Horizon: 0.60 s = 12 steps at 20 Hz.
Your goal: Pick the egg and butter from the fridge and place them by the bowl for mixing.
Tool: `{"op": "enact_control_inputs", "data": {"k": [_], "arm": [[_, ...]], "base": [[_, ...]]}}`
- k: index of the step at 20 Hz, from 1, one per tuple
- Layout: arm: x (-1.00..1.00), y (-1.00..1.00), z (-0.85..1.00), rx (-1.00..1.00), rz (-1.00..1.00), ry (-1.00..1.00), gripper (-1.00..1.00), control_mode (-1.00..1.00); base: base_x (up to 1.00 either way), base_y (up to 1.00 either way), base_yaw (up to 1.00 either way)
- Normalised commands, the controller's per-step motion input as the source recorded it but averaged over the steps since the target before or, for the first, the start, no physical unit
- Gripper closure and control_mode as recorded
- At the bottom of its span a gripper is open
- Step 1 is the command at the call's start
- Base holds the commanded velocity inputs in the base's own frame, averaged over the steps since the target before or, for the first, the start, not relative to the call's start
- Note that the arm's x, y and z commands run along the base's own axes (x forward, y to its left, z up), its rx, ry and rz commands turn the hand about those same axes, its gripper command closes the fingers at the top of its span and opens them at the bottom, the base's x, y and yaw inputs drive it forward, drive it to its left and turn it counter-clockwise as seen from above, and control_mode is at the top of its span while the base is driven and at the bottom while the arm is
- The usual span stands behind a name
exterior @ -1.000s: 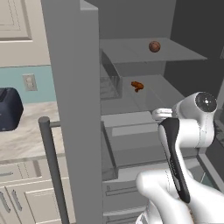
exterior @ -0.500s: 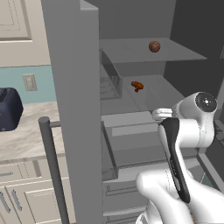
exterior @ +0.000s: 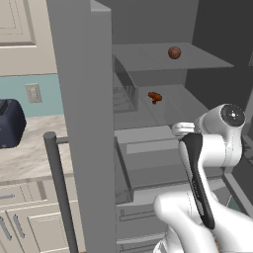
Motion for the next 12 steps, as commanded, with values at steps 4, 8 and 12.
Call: {"op": "enact_control_inputs", "data": {"k": [4,8,12], "arm": [[0.0,0.0,0.0,0.0,0.0,0.0,-1.0,1.0],[-0.06,0.0,0.05,0.0,0.0,-0.05,-1.0,-1.0],[-0.14,0.0,0.15,0.0,0.03,-0.12,-1.0,-1.0]], "base": [[0.0,0.0,0.0],[-0.01,0.0,0.0],[0.0,0.0,0.0]]}}
